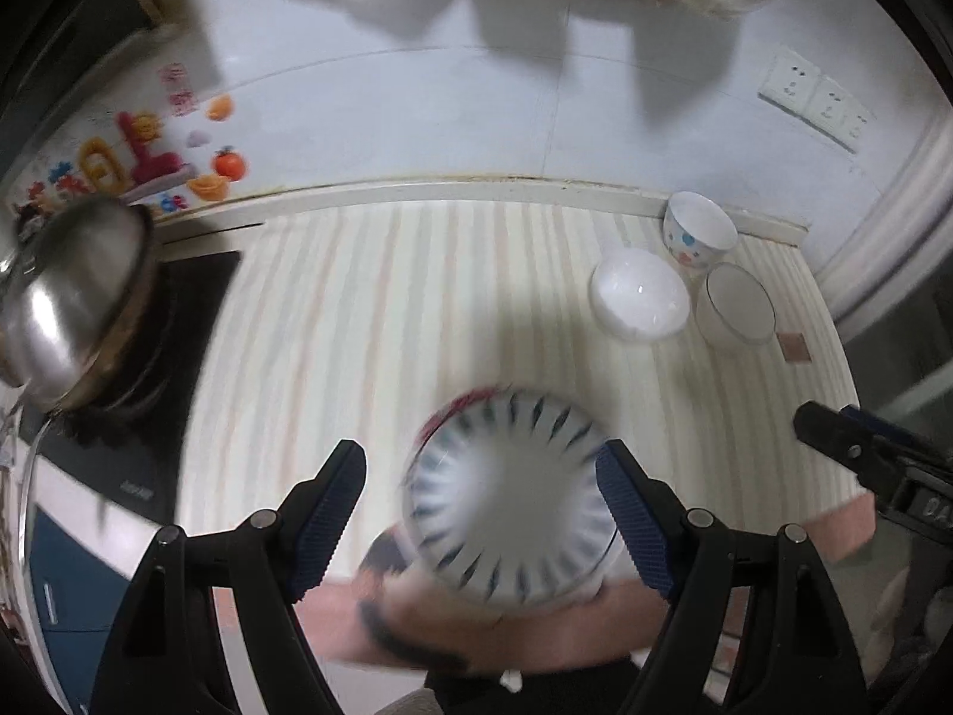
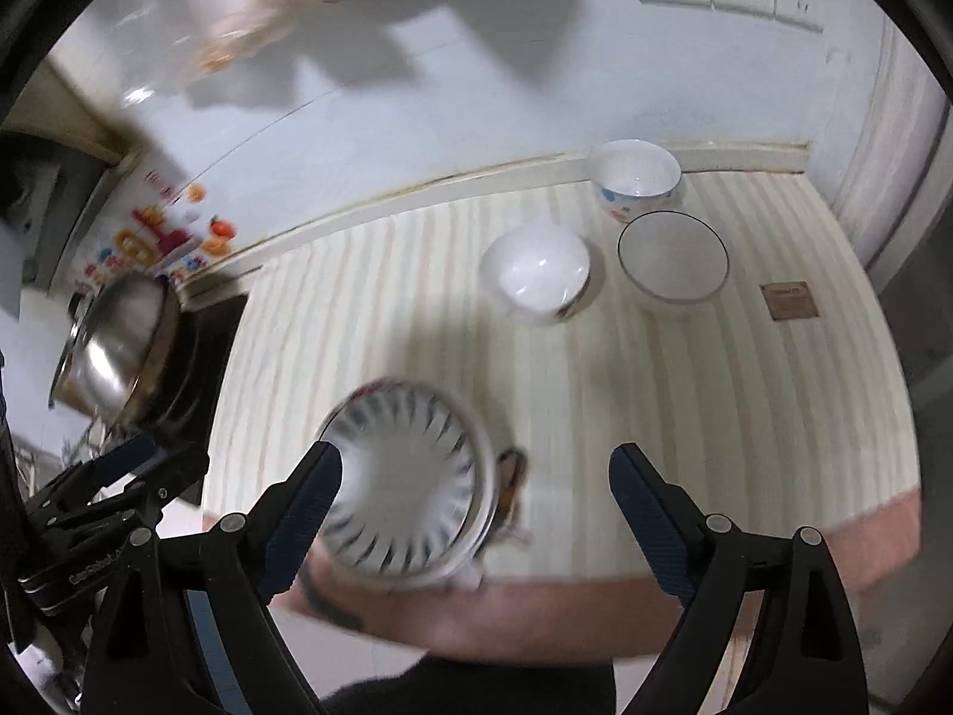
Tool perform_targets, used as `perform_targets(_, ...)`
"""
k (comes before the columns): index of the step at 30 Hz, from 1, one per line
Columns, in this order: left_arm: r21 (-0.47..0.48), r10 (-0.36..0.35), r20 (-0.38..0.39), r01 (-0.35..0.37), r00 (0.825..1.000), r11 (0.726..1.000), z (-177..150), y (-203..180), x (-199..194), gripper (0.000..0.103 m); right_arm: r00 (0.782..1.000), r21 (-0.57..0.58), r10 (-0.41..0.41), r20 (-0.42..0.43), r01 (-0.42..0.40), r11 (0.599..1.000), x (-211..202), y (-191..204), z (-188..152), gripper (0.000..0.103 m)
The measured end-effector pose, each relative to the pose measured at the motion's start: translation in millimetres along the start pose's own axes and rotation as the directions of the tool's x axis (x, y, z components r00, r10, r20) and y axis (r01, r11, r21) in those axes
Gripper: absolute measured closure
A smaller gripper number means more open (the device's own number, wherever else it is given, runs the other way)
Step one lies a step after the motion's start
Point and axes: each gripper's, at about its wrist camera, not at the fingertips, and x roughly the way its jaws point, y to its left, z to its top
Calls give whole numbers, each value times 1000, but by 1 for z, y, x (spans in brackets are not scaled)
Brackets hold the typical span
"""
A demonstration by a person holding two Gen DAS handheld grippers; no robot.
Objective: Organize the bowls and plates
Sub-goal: 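Open both grippers and release the plate stack, then grasp the rim of a plain white bowl with both grippers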
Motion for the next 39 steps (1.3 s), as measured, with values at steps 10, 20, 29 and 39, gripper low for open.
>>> perform_targets(10, 8, -51, -188, 53, 981, 999, 90, -48, 147, 27, 981, 124, 77, -178, -55, 991, 143, -84, 96, 11)
perform_targets(20, 53, -76, -330, 99, 941, 994, 129, -92, 240, 67, 947, 207, 128, -295, -67, 976, 237, -112, 118, 55)
perform_targets(29, 119, -29, -348, 75, 937, 990, 124, -111, 260, 85, 950, 167, 76, -302, -26, 986, 261, -101, 120, 83)
perform_targets(39, 133, -89, -322, 138, 943, 982, 79, -107, 189, 85, 950, 116, 100, -296, -68, 991, 215, -108, 97, 83)
